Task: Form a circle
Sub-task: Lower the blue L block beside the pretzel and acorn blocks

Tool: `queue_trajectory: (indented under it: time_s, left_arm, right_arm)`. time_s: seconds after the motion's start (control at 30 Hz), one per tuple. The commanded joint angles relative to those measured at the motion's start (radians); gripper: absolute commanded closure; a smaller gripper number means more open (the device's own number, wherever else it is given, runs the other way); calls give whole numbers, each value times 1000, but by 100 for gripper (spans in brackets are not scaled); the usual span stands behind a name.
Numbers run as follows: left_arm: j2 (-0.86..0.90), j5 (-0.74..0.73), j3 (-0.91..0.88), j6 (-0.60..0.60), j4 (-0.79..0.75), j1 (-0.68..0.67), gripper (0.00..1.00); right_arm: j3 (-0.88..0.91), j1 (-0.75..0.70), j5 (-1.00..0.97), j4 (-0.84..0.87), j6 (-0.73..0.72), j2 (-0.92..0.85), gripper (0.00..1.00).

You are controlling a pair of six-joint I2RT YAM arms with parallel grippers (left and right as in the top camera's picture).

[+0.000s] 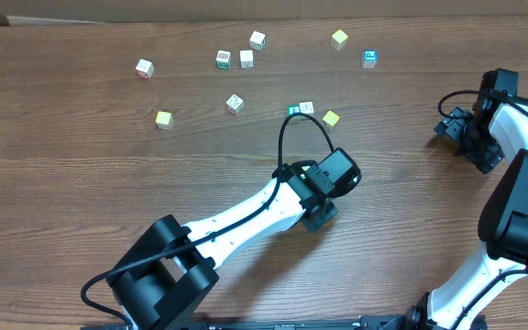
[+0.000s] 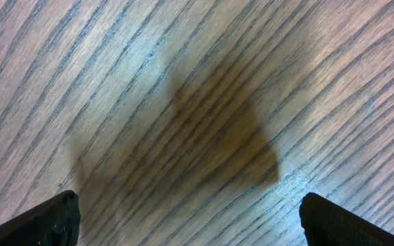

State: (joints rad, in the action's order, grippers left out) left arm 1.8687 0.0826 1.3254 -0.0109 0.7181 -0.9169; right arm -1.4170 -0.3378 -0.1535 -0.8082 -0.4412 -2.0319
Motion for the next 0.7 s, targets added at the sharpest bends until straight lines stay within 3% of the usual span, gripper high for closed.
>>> queue_trajectory:
  time_s: [0.0, 0.03, 0.3, 0.67]
  left_arm:
    - [-7, -21, 106, 51, 5, -8, 91]
    - [-7, -55, 124, 53, 0, -8, 96]
    - [21, -154, 110, 170, -14, -10, 96]
    - [90, -259, 105, 181, -15, -19, 96]
  right_arm:
    - [4, 2, -3, 3, -3, 27, 0]
    - [4, 2, -3, 3, -3, 27, 0]
    - [4, 2, -3, 3, -3, 27, 0]
    - [4, 2, -3, 3, -3, 27, 0]
